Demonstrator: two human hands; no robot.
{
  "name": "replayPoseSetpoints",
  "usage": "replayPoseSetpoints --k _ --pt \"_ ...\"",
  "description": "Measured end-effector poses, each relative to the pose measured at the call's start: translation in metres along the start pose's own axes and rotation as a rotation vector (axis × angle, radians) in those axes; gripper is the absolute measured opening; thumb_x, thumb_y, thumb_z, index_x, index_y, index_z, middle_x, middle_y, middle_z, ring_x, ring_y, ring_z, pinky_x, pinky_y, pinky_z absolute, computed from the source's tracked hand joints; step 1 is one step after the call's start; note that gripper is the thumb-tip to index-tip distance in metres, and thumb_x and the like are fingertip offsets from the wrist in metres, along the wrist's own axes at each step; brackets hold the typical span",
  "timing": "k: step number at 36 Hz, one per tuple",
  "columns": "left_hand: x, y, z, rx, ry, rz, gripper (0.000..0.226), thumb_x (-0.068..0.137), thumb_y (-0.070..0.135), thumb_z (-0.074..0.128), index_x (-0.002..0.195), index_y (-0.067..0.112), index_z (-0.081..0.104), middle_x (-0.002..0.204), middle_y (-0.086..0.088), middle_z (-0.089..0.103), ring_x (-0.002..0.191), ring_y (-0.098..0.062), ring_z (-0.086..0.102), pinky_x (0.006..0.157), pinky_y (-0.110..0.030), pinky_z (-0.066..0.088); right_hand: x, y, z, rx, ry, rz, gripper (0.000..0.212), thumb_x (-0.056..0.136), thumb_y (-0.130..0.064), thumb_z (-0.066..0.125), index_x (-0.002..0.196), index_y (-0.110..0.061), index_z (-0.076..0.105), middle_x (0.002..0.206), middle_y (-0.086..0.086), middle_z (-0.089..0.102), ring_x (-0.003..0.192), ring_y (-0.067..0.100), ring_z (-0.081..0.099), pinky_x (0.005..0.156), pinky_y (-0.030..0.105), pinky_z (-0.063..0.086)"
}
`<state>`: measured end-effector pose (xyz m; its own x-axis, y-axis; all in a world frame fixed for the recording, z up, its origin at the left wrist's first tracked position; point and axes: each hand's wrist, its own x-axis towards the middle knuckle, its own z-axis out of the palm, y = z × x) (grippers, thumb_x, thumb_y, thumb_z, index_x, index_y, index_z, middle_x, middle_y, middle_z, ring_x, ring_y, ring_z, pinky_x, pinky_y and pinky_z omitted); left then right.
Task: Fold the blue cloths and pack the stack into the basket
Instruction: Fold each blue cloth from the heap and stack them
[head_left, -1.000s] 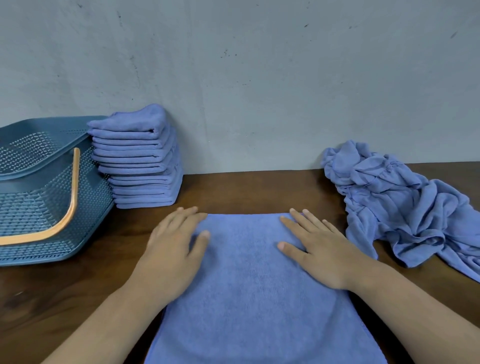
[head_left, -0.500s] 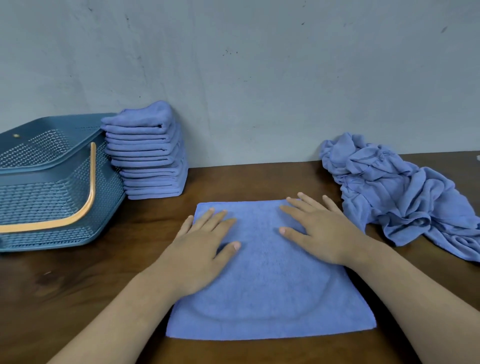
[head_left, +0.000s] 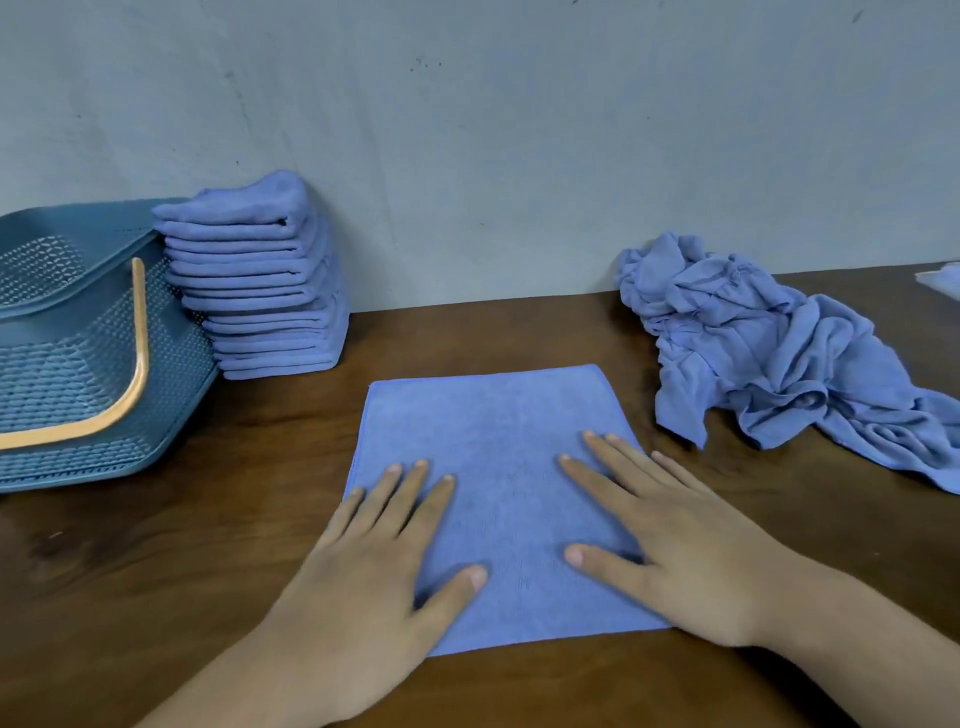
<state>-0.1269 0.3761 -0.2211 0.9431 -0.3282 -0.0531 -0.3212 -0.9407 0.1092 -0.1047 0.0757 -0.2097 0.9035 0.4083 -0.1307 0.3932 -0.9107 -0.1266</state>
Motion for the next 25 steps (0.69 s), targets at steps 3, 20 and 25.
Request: replayPoseSetpoints --k 3,20,25 --pt "-0.009 -0.007 -0.004 -0.004 -0.028 -0.018 0.089 0.079 0.099 -0.003 0.152 0.057 -0.033 0.158 0.030 -0.045 0.144 0.005 -0.044 0.131 -0.035 -0.009 -0.004 0.006 -0.001 0.003 0.009 0.034 0.087 0.088 -0.095 0.013 0.157 -0.055 -0.024 0.165 -0.023 -0.038 0.147 -0.006 -0.038 0.131 0.035 -0.007" --pt "-0.010 0.004 -0.012 -0.220 0.198 0.540 0.023 0.101 0.054 0.064 0.118 0.038 0.064 0.121 0.023 0.055 0.114 -0.002 0.055 0.098 -0.032 0.049 -0.007 -0.011 -0.002 0.053 0.310 -0.473 0.025 0.101 -0.045 0.061 0.125 -0.039 0.066 0.141 -0.025 0.054 0.137 0.002 0.046 0.109 0.032 0.041" --pt "-0.010 0.011 -0.008 -0.113 0.233 0.589 0.018 0.104 0.058 0.058 0.105 0.041 0.063 0.106 0.022 0.054 0.097 -0.002 0.052 0.087 -0.027 0.049 -0.010 -0.021 -0.006 0.105 0.307 -0.551 0.021 0.089 -0.015 0.068 0.097 -0.034 0.071 0.114 -0.024 0.062 0.098 0.003 0.058 0.081 0.024 0.045"
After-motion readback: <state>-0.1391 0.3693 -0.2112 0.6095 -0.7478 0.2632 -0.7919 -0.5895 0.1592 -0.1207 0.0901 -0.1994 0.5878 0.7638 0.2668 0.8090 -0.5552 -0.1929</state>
